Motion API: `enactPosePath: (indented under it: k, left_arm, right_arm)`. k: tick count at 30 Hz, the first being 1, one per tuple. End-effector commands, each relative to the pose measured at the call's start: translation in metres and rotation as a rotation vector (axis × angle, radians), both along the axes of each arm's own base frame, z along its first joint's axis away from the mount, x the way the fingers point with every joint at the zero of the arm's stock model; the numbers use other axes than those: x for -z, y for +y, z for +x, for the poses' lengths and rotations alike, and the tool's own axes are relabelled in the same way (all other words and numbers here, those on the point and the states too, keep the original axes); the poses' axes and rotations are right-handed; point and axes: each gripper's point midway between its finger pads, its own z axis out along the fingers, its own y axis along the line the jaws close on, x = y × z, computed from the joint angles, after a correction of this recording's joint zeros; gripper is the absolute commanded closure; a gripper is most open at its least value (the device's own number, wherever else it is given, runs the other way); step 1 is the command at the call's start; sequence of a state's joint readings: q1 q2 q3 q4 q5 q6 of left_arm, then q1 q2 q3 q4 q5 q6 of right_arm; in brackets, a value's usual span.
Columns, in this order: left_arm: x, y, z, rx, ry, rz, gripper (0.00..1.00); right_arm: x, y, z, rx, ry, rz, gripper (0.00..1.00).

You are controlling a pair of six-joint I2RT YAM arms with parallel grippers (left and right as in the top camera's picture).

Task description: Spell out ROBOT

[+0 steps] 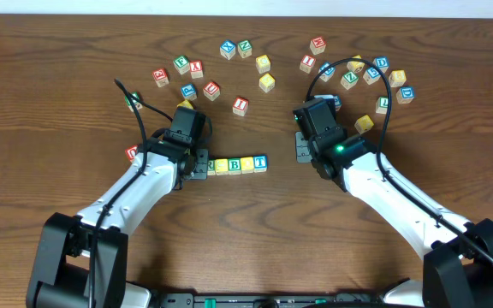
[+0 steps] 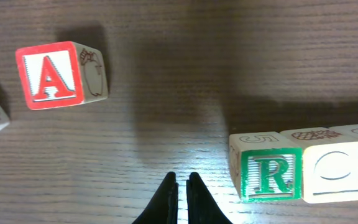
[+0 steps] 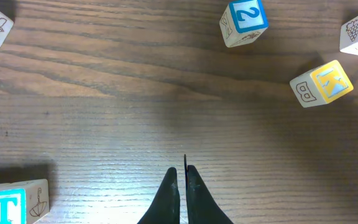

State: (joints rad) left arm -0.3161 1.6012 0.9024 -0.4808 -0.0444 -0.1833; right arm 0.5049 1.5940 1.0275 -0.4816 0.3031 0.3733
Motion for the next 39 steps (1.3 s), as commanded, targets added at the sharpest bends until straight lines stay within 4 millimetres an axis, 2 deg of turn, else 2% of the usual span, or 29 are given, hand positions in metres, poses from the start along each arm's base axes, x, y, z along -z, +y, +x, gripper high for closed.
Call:
enactPosePath:
  k: [1,14,21,31,39]
  left_arm:
    - [0.009,-0.003,-0.008,0.014,0.038,-0.024,0.92]
    - [0.01,-0.007,-0.01,0.021,0.051,-0.042,0.92]
    - [0.024,-0.005,-0.014,0.028,0.092,-0.026,0.93]
    - [0.023,-0.007,-0.01,0.032,0.077,-0.032,0.92]
    - [0.023,-0.016,-0.011,0.06,0.083,-0.076,0.92]
  right_arm:
    - [-0.014,0.0,0.006,-0.001,-0.034,0.008,0.99]
    - [-0.014,0.0,0.006,-0.001,-0.037,0.009,0.99]
    - [-0.014,0.0,0.006,-0.001,-0.037,0.009,0.99]
    - [-0.014,0.0,0.006,-0.001,-0.037,0.009,0.99]
    - [-0.014,0.0,0.006,-0.001,-0.037,0.009,0.99]
